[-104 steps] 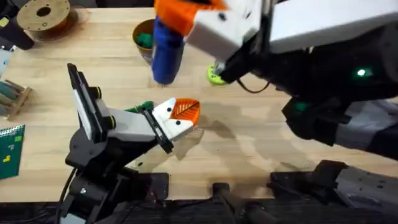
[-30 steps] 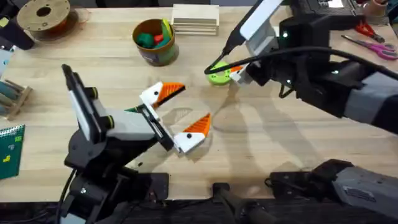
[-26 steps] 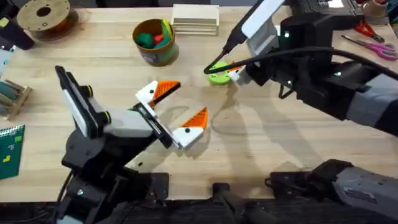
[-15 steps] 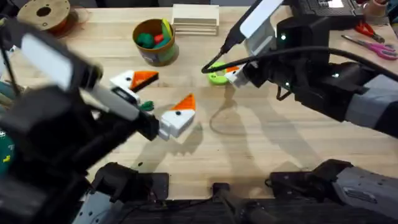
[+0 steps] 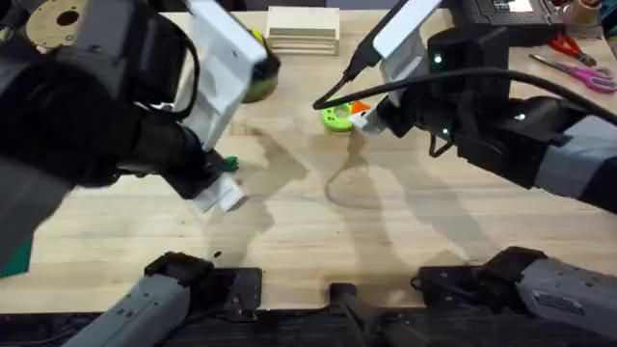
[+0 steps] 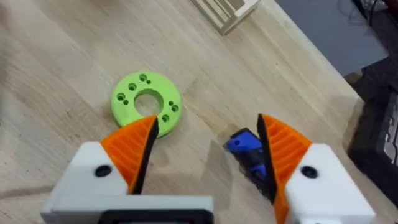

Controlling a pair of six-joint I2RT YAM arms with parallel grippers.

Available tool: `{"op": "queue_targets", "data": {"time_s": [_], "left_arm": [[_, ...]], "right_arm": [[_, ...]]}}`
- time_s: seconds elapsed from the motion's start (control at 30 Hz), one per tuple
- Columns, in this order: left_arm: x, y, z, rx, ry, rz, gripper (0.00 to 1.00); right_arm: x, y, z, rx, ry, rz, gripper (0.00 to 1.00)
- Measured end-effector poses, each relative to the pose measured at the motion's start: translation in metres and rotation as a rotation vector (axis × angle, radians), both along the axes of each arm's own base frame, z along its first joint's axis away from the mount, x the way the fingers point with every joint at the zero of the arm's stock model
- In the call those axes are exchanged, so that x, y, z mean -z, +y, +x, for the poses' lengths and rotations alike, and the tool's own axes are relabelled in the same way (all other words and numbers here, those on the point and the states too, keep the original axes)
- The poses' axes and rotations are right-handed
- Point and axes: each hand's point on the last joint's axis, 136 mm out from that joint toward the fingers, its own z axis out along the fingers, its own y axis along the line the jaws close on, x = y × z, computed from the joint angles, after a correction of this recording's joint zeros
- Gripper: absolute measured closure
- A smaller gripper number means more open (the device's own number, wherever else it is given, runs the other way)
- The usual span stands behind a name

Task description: Pick up the gripper from the table and insert it into the empty holder that is missing its gripper. Then pick up a screw, insert it into the mounting hole, and use the screwdriver to tighten it. Finally, clean up the table by picking up the vegetable and placing it into the bucket.

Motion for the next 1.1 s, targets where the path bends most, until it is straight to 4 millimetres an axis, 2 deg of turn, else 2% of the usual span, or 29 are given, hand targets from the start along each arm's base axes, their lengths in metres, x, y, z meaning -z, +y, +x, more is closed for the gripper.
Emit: {"op": "queue_targets", "data": {"time_s": [0.1, 0.47, 0.5, 0.83, 1.1], "left_arm": [[0.015, 0.012, 0.0, 0.033, 0.095, 0.058, 0.014], [0.056, 0.041, 0.035, 0.045, 0.218, 0.047, 0.014], [0.069, 0.047, 0.039, 0.025, 0.26, 0.031, 0.014], [0.103, 0.044, 0.049, 0.056, 0.349, -0.016, 0.014], [0.121, 0.049, 0.052, 0.042, 0.357, -0.024, 0.014]], "right_arm": [[0.0, 0.0, 0.0, 0.0, 0.0, 0.0, 0.075], [0.0, 0.0, 0.0, 0.0, 0.0, 0.0, 0.075], [0.0, 0.0, 0.0, 0.0, 0.001, -0.001, 0.075], [0.001, 0.0, 0.0, 0.0, 0.003, -0.002, 0.075], [0.001, 0.0, 0.0, 0.0, 0.003, -0.002, 0.075]]}}
